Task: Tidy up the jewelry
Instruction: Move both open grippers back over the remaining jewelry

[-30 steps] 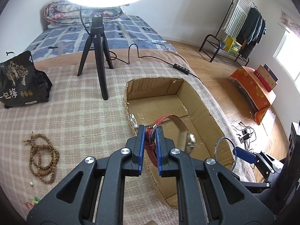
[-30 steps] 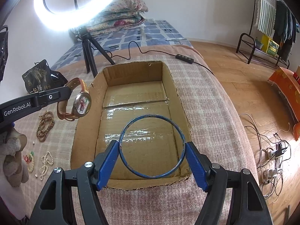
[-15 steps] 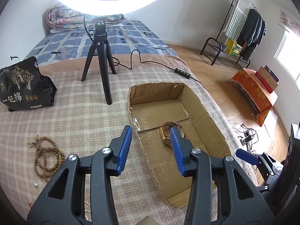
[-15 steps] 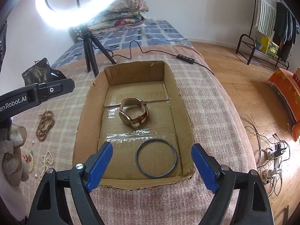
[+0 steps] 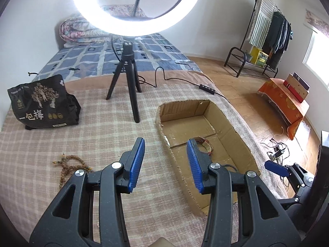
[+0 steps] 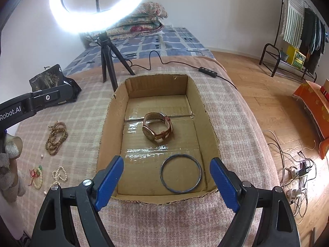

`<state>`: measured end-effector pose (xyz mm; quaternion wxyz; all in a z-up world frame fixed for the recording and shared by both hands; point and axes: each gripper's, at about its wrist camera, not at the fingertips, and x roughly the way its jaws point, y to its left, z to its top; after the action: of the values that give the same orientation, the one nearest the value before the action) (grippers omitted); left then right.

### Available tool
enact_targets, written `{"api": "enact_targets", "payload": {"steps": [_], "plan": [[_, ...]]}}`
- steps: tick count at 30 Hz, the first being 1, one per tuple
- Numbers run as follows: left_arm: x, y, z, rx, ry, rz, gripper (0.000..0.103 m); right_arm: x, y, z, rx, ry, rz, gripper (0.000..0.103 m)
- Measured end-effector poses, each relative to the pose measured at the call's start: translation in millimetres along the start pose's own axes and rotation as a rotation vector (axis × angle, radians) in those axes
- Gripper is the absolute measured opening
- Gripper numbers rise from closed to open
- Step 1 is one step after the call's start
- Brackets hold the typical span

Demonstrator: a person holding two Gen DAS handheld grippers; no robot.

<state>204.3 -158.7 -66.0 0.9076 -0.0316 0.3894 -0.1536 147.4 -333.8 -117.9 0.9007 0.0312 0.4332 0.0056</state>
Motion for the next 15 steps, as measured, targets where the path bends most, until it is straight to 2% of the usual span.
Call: {"api": "enact_targets", "payload": {"steps": [9, 15], "plan": [[-32, 41, -2, -0.001, -0.027, 0.06, 0.043, -17, 19, 4, -0.02, -0.031, 0.002, 0.087], [-62, 86, -7, 0.004, -0.055, 0.139, 0.043, -30, 40, 9, -0.055, -0.057, 0.015, 0.087]]}}
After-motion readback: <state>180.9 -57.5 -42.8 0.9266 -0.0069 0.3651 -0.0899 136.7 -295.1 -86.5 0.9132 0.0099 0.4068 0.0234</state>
